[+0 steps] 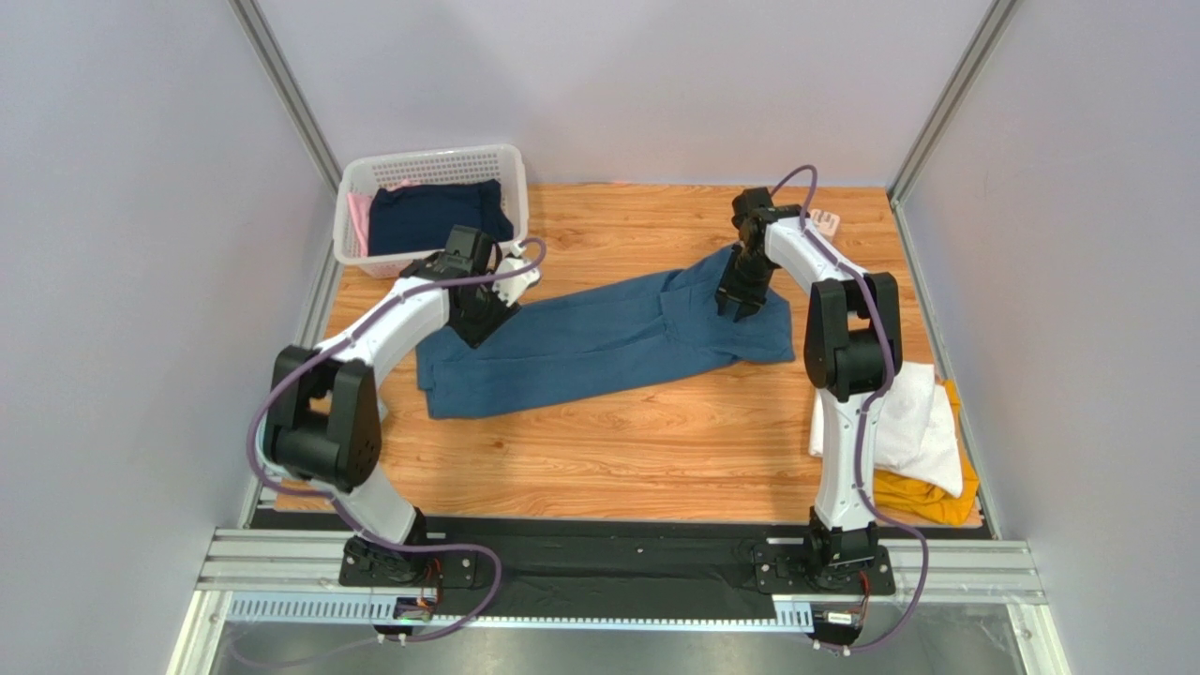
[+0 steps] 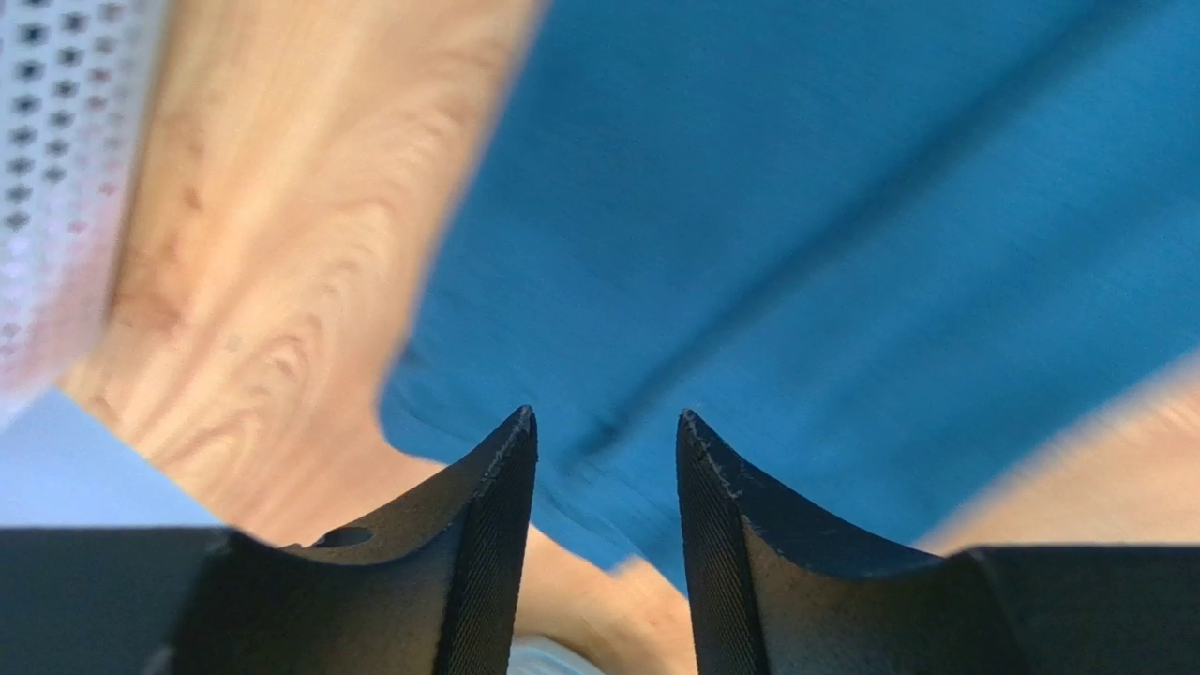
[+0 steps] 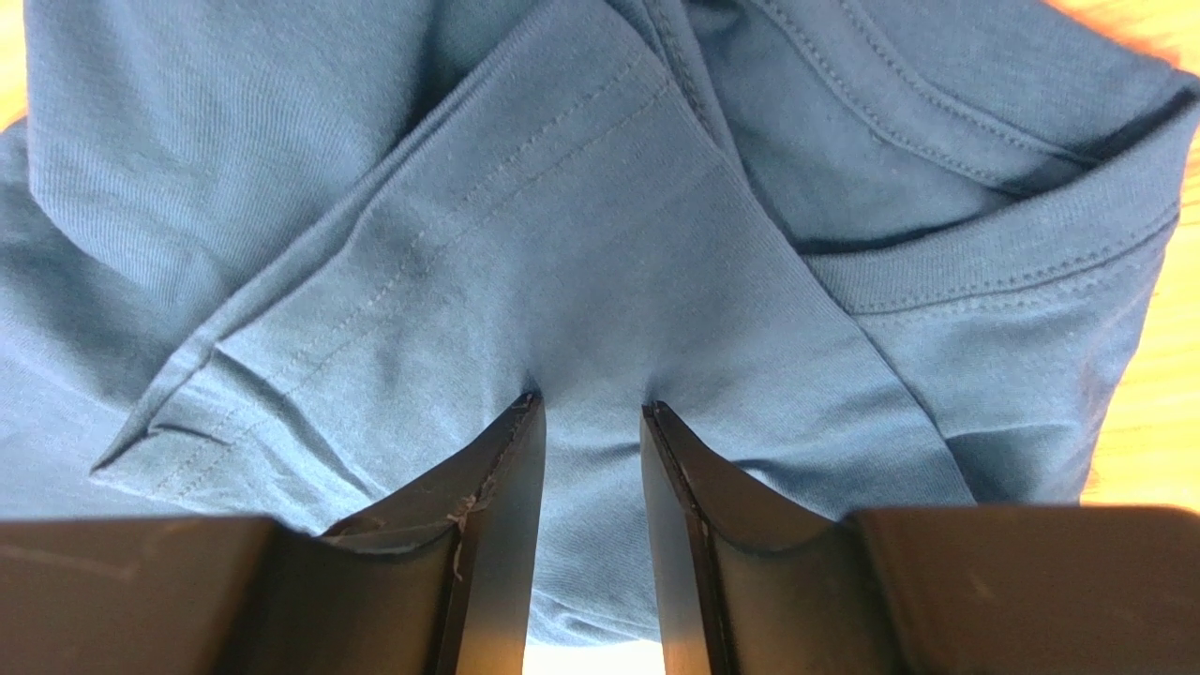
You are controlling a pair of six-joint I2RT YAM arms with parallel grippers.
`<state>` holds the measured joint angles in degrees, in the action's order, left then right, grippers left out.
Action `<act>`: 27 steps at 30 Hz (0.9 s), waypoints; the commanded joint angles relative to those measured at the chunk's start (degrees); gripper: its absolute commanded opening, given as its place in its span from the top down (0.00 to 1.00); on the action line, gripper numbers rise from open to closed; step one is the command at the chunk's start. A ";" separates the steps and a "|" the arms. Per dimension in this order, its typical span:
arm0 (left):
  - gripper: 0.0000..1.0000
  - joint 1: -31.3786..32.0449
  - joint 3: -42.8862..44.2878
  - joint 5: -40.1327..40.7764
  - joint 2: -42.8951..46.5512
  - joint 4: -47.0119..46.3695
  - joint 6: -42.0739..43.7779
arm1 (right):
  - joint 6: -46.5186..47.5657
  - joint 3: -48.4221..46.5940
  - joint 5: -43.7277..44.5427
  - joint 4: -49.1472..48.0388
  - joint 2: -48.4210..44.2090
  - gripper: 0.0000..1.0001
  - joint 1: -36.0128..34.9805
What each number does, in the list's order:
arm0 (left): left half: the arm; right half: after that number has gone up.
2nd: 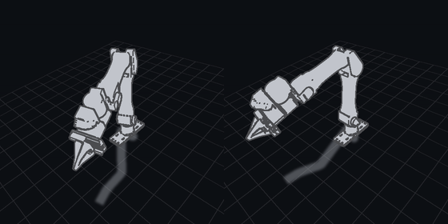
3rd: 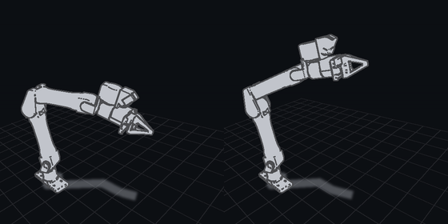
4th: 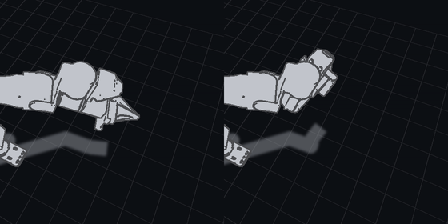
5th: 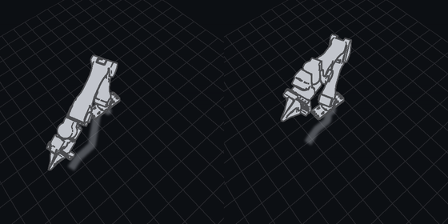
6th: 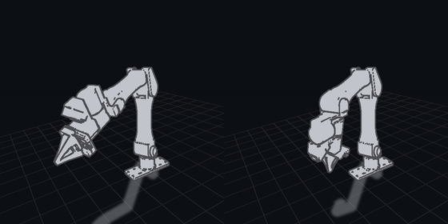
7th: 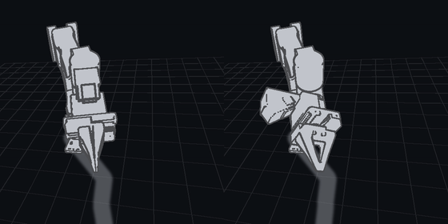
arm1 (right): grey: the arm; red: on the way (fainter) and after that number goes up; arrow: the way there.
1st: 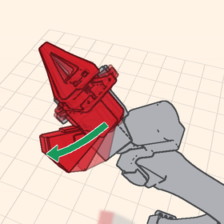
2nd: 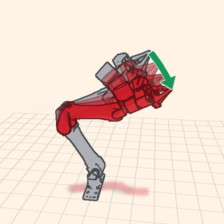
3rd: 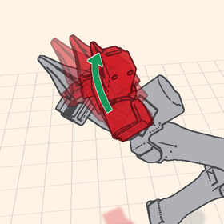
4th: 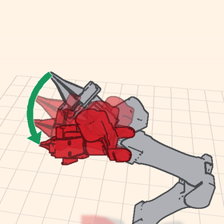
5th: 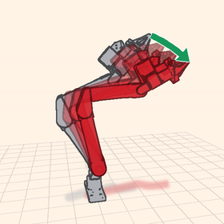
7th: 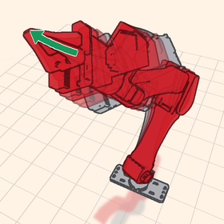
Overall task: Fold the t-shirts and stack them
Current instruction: Rotate the tshirt 90 degrees
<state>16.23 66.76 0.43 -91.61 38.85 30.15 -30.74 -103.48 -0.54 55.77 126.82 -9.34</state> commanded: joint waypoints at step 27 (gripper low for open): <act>0.56 3.10 -10.86 3.09 -6.21 -0.97 3.07 | 1.04 -25.01 -2.89 10.15 17.22 0.63 2.22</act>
<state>16.34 59.35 7.40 -99.55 30.39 34.81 -29.95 -123.81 -2.50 64.95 139.57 -7.81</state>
